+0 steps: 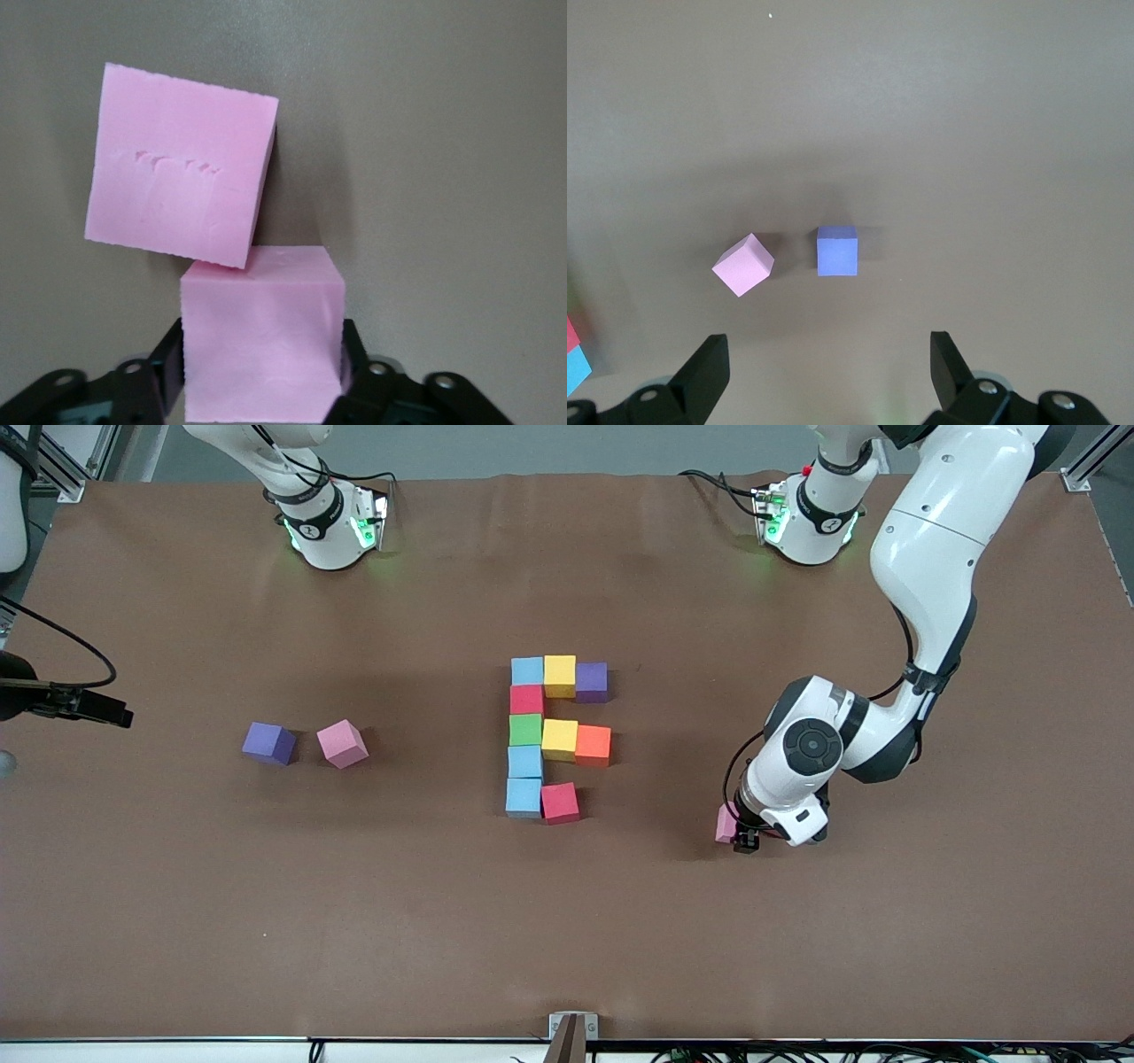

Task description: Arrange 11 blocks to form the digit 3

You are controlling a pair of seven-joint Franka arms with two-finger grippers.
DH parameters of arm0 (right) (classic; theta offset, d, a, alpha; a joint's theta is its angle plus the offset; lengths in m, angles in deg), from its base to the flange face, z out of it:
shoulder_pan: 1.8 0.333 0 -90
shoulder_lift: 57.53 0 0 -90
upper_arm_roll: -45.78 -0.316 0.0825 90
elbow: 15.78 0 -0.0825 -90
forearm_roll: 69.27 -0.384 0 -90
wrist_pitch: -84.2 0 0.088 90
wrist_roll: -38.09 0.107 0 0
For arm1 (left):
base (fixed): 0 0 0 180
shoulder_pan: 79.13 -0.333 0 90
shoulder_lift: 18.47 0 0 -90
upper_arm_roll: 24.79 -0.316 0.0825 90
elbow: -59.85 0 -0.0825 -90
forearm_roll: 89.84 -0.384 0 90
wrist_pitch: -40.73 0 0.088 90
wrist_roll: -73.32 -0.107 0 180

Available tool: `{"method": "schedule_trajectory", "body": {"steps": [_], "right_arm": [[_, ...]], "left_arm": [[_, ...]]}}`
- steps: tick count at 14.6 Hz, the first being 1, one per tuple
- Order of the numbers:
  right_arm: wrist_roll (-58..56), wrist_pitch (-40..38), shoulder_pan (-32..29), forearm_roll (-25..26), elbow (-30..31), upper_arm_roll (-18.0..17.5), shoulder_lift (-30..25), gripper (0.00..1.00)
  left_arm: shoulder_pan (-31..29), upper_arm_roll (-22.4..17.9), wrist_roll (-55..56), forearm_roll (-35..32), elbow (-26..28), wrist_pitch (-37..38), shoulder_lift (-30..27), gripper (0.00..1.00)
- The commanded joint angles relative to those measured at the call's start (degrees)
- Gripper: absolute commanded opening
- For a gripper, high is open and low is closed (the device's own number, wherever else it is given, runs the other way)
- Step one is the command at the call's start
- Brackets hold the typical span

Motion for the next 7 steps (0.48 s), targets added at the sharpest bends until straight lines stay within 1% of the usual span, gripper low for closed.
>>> {"method": "schedule_trajectory", "body": {"steps": [1, 2, 4, 7], "right_arm": [[-0.59, -0.43, -0.89, -0.34, -0.22, 0.6, 0.06, 1.0], [-0.59, -0.17, -0.72, -0.34, -0.48, 0.6, 0.06, 1.0], [-0.24, -0.26, -0.1, -0.08, -1.45, 0.51, -0.03, 1.0], [-0.06, -0.6, -0.37, -1.39, -2.24, 0.33, 0.06, 1.0]], "left_arm": [[0.06, -0.01, 0.08, -1.23, 0.11, -0.84, 0.29, 0.22], [0.15, -0.01, 0.16, -1.23, 0.11, -0.75, 0.29, 0.19], [0.76, 0.08, 0.69, -0.8, -0.59, 0.13, -0.24, 0.18], [4.71, 0.26, 4.62, 0.08, -5.85, 5.39, 0.46, 0.18]]}}
